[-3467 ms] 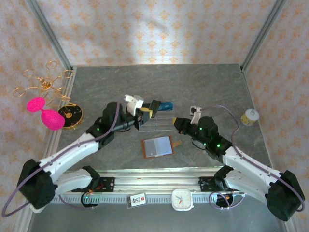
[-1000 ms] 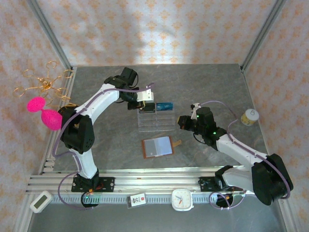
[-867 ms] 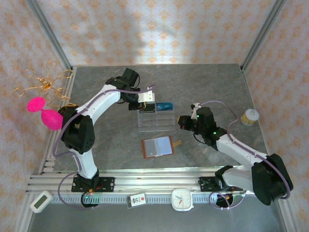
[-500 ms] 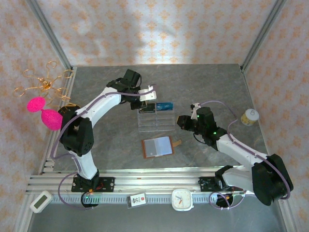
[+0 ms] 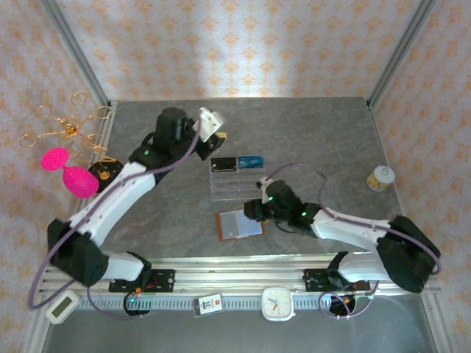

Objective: Take the credit cards out of the card holder

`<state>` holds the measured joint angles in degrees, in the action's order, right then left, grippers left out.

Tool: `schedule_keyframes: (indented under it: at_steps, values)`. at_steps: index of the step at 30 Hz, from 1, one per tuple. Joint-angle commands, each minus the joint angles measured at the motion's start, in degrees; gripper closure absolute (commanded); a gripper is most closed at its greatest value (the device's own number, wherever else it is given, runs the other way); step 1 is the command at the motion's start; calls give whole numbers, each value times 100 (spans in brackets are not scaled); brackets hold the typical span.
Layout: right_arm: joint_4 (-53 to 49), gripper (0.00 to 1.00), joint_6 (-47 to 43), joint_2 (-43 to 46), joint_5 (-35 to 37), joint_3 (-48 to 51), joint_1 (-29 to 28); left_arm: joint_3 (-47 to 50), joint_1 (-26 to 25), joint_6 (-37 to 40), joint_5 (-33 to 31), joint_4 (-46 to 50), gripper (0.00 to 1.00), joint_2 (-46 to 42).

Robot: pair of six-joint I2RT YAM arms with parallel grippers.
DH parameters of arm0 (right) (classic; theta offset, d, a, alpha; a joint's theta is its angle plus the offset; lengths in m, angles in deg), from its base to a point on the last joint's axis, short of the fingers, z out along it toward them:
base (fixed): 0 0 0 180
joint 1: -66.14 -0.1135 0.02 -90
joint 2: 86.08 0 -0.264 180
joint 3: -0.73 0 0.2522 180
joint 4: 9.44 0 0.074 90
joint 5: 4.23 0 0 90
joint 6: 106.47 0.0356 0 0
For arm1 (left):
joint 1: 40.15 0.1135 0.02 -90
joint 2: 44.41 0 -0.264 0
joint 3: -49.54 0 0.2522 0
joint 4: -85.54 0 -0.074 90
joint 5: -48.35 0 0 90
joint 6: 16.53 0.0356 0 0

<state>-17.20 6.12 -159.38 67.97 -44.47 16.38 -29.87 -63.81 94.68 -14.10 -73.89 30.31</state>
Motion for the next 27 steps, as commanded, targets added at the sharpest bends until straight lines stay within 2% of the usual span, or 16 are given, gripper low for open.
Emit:
schedule_keyframes:
  at_steps: [1,4,9,14,21,23,26,27]
  values:
    - [-281,65,-273,-363,998,-332,-644,1482,-43,-2276,70,-1996,72,-751]
    - [-503,65,-385,-793,1477,-652,-1175,2978,-42,-3542,-466,-3218,69,-1599]
    - [-745,64,-531,-1447,1960,-1159,-1671,4358,-55,-4968,-668,-3645,68,-2457]
    - [-1128,63,-590,-2058,2447,-1633,-1948,5280,-120,-5802,-728,-3819,68,-3062]
    - [-1585,63,-458,-2747,2931,-1957,-2065,5901,-260,-5997,-756,-3456,71,-3632]
    - [-1594,70,-362,-2836,2925,-1947,-2065,5963,-342,-5974,-857,-3231,71,-3689]
    - [-1315,93,-148,-2747,2754,-1798,-2059,6099,-522,-5984,-894,-3174,71,-3680]
    - [-1164,97,-58,-2668,2670,-1717,-2032,6151,-606,-6011,-881,-3224,71,-3637]
